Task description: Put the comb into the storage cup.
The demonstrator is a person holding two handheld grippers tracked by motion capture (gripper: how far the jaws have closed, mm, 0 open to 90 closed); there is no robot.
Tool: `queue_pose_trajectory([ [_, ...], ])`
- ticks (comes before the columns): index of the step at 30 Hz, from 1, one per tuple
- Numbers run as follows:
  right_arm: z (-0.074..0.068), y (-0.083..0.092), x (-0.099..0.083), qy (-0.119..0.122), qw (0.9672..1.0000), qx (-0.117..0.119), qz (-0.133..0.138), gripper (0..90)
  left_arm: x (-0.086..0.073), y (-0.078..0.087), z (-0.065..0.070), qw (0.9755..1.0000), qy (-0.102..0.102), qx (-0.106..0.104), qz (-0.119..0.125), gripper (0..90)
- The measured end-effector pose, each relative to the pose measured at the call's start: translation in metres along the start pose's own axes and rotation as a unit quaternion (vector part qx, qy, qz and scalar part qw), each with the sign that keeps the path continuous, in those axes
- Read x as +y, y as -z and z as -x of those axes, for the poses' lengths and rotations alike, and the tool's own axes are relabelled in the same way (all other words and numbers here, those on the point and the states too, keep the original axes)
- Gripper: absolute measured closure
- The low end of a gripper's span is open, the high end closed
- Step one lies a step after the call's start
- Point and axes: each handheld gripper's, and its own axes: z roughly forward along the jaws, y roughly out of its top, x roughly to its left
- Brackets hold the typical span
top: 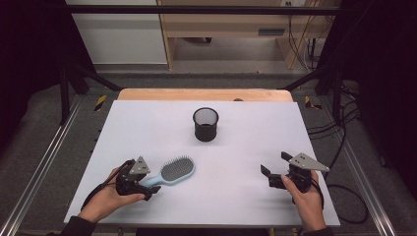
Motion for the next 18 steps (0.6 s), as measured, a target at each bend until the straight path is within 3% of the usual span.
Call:
queue_pose_trajectory([
  [5, 0.0, 0.0, 0.0, 0.003, 1.0, 0.0, -0.002, 6.9, 0.003, -0.007, -0.002, 0.9998, -0.003, -0.012, -0.013, 36.1],
  [18, -0.002, -0.001, 0.0, 0.006, 1.0, 0.005, -0.003, 7.0, 0.009, -0.019, -0.004, 0.9988, -0.004, -0.026, -0.042, 47.7],
])
